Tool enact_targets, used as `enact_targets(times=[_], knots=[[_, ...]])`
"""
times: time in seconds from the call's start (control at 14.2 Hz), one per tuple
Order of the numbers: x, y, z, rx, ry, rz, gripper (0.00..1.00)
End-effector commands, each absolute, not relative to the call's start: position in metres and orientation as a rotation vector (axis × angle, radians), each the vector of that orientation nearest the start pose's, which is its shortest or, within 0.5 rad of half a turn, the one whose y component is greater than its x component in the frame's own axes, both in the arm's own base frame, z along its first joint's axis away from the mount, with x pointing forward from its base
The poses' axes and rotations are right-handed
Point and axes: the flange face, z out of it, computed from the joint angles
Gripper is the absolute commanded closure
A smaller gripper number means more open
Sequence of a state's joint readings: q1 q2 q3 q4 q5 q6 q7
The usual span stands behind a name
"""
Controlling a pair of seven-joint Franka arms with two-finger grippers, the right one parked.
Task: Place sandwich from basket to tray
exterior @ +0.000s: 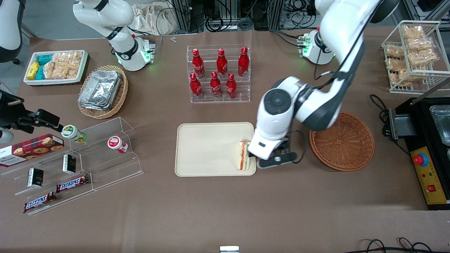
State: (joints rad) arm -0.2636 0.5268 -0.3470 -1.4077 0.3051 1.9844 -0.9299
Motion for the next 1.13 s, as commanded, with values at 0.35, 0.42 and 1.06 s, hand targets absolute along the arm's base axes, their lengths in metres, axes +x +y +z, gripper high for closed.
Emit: enact_targets(times=[0.35,0.42,1.06], knots=[[0.626,-0.203,0.505,-3.089,-0.097,-0.086,0.0],[0.629,-0.179,0.512,-3.093,-0.048,-0.092,0.0],[0.634,-0.078,0.535,-3.065,0.417,-0.084,0.0]])
